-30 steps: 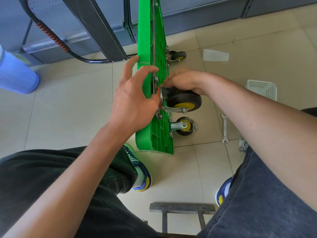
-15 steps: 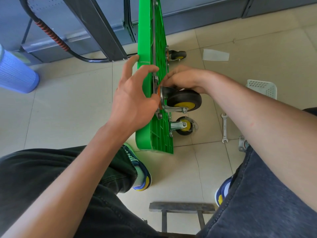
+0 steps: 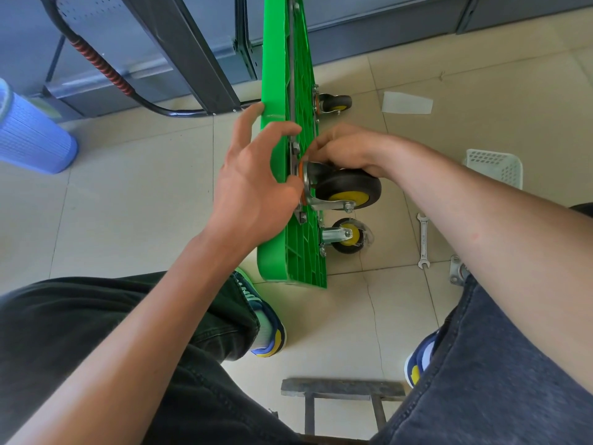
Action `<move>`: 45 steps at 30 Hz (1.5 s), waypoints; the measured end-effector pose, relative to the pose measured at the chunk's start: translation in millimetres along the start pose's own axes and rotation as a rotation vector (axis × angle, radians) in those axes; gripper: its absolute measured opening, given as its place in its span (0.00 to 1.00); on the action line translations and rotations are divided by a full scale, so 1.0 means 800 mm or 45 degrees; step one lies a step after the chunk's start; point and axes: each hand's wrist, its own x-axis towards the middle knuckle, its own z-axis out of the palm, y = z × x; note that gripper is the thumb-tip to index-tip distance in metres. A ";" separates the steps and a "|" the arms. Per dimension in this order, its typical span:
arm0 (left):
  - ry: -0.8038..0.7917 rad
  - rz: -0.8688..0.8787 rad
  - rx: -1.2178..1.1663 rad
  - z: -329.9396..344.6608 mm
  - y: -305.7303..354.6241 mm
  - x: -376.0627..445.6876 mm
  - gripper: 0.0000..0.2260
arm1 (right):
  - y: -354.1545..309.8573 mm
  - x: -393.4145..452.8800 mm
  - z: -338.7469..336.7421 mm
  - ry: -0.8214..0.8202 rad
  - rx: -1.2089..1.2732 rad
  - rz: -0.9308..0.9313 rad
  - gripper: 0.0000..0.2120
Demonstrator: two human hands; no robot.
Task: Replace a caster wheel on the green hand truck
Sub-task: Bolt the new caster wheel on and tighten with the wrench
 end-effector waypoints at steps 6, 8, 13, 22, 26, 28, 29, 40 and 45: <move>-0.003 -0.010 -0.009 0.000 0.000 0.000 0.23 | -0.003 -0.005 -0.003 -0.054 0.018 -0.029 0.07; -0.002 -0.012 -0.009 0.000 0.000 0.000 0.23 | -0.004 -0.004 -0.004 -0.044 -0.003 -0.023 0.08; -0.005 -0.002 -0.014 0.000 -0.001 0.000 0.23 | -0.003 -0.002 -0.001 -0.025 -0.040 -0.013 0.07; 0.003 -0.001 -0.007 0.001 -0.002 0.000 0.23 | -0.001 -0.002 -0.003 -0.060 0.017 -0.036 0.08; -0.004 0.002 -0.012 0.001 -0.002 0.000 0.23 | -0.001 -0.002 -0.005 -0.064 -0.007 -0.025 0.08; -0.005 0.000 -0.007 0.000 -0.001 -0.001 0.23 | 0.000 0.000 -0.004 -0.049 -0.036 -0.014 0.07; -0.005 0.000 -0.004 0.000 -0.001 -0.001 0.23 | 0.001 0.000 -0.003 -0.048 -0.042 -0.005 0.06; 0.008 0.012 0.002 0.001 -0.001 -0.001 0.22 | 0.000 0.000 0.001 0.009 -0.087 -0.019 0.03; 0.005 0.004 0.000 0.000 -0.001 0.000 0.22 | 0.001 -0.001 -0.004 -0.047 -0.051 -0.029 0.05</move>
